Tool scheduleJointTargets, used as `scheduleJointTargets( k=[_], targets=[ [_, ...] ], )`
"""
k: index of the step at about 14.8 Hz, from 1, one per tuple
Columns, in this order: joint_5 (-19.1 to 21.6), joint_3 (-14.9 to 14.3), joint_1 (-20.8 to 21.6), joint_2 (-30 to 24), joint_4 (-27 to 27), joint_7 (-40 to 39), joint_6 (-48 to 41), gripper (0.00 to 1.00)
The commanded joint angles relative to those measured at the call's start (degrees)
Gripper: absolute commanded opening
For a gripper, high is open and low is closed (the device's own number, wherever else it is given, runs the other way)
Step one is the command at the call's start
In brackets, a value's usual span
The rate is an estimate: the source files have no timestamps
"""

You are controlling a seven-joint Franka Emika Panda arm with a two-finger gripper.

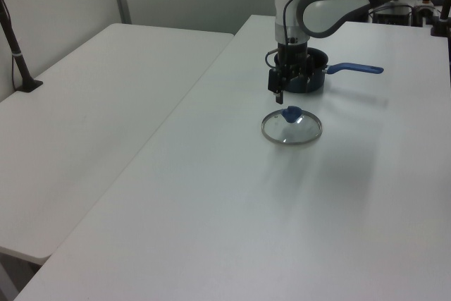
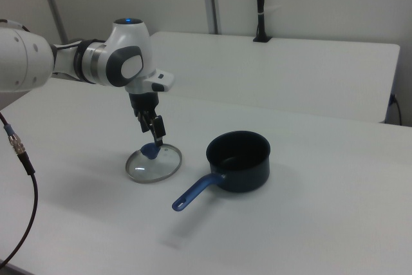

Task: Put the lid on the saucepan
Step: 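Close the gripper on the blue knob of the glass lid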

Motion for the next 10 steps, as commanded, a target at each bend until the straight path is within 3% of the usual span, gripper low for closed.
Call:
scheduleJointTargets(
  k=[1,7,10],
  targets=[
    [0.0,0.5,0.8,0.3,-1.1,2.1,1.2,1.00],
    [-1.5,0.9,1.6,3.5,-0.8,2.5,2.5,1.00],
    [-1.5,0.8,1.4,3.1,-0.6,3.0,2.4,0.87]
  ],
)
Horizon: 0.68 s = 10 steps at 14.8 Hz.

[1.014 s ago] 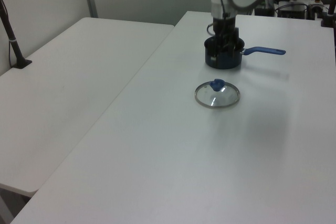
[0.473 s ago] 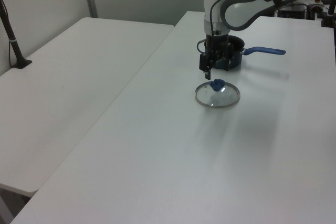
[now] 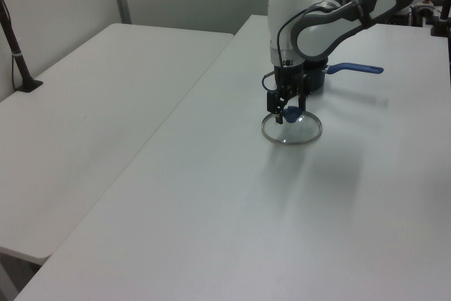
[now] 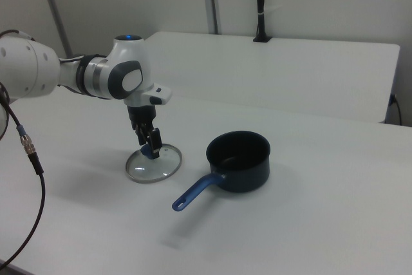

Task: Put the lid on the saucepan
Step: 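Close the gripper on the blue knob of the glass lid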

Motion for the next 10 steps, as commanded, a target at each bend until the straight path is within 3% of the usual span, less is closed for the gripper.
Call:
scheduleJointTargets(
  k=[1,5,10],
  targets=[
    [-1.1,-0.3,0.6,-0.9,-0.5,3.0,1.1,0.75],
    [-1.1,-0.4,0.6,-1.1,-0.4,3.2,1.1,0.38],
    [-1.1,-0.4,0.5,-1.7,-0.4,2.7,0.9,0.10]
  ],
)
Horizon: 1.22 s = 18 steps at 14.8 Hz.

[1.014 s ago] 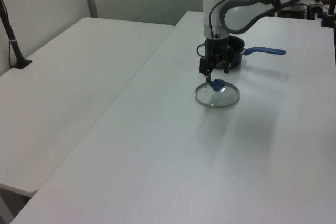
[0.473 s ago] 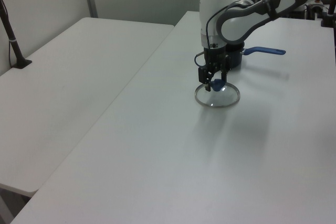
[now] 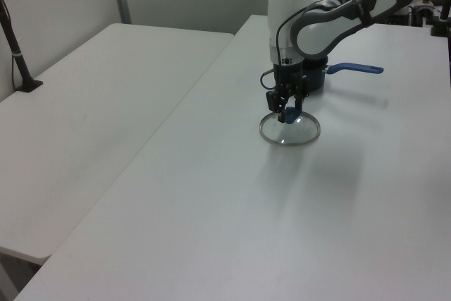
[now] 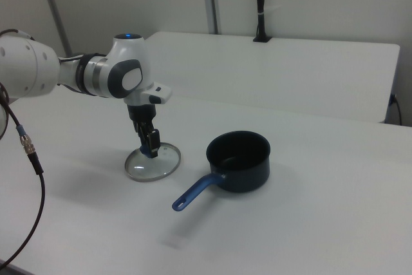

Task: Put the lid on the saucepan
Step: 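Close the gripper on the blue knob of the glass lid, then lift the glass lid up off the table by its knob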

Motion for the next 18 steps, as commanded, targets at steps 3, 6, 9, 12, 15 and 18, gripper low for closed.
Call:
scheduleJointTargets(
  k=[3,6,9,12,15,18],
  targets=[
    [-1.3,-0.7,0.0,-4.5,-0.2,-1.2,-1.1,0.09],
    [-1.4,-1.0,-0.8,-7.3,1.0,-2.1,-4.8,0.09],
    [-2.4,-1.7,-1.7,-9.6,2.3,-3.4,-7.8,0.09],
    [-3.2,-2.3,-2.1,-9.6,5.1,-3.3,-10.9,0.10],
    [-3.3,-3.1,-2.9,-9.4,6.8,-1.5,-11.0,0.10],
    [-3.3,-5.7,-3.0,-9.3,8.7,1.3,-11.1,0.10]
  ],
)
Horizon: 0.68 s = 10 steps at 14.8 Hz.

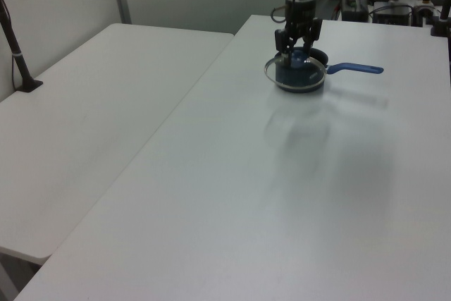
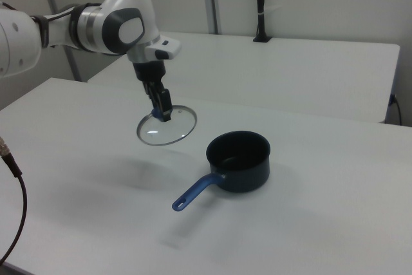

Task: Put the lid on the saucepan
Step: 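Lift the glass lid up off the table by its knob, then carry the held lid over the saucepan opening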

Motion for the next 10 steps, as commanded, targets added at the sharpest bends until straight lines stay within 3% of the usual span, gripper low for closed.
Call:
scheduleJointTargets(
  k=[1,7,10],
  targets=[
    [-0.7,-3.3,-0.1,0.0,3.1,2.3,-1.6,0.10],
    [-0.2,-7.5,-3.4,3.8,7.1,2.9,-1.5,0.10],
    [-0.3,-7.6,-6.1,5.8,7.7,3.3,-0.8,0.10]
  ],
)
